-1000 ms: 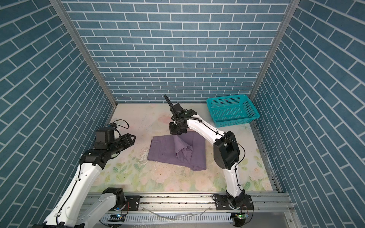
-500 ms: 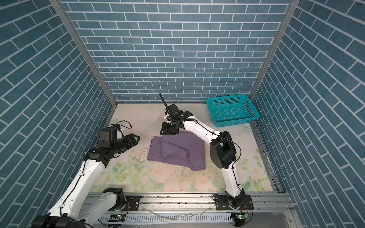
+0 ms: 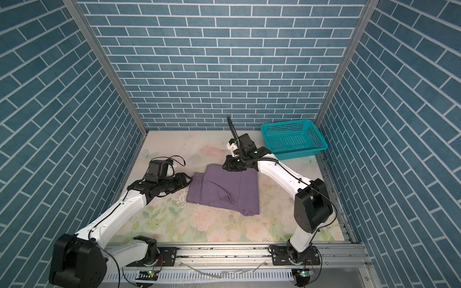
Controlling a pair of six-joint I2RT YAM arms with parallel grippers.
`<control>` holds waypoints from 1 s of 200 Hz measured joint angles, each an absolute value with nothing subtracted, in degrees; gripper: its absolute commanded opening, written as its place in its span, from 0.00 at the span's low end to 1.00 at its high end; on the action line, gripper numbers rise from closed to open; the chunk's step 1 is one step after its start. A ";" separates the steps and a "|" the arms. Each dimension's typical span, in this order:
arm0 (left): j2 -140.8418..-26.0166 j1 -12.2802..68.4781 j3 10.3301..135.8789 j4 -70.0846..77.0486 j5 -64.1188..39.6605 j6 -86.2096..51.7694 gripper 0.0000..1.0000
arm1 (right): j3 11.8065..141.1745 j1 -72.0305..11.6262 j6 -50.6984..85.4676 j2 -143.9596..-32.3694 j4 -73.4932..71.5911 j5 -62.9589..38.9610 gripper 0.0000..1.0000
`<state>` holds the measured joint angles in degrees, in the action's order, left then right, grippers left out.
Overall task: Fold and stack the trousers
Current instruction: Fold the trousers at the center of the table.
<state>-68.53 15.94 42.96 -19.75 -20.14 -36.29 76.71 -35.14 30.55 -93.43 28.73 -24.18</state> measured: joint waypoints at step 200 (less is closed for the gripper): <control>-94.63 26.06 54.30 -16.71 -8.67 -40.91 0.51 | 60.99 -31.44 28.01 -75.85 28.34 -10.22 0.33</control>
<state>-94.63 26.06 54.30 -16.71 -8.67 -40.91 60.99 -31.44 28.01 -75.85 28.34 -10.22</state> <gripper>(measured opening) 0.524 0.329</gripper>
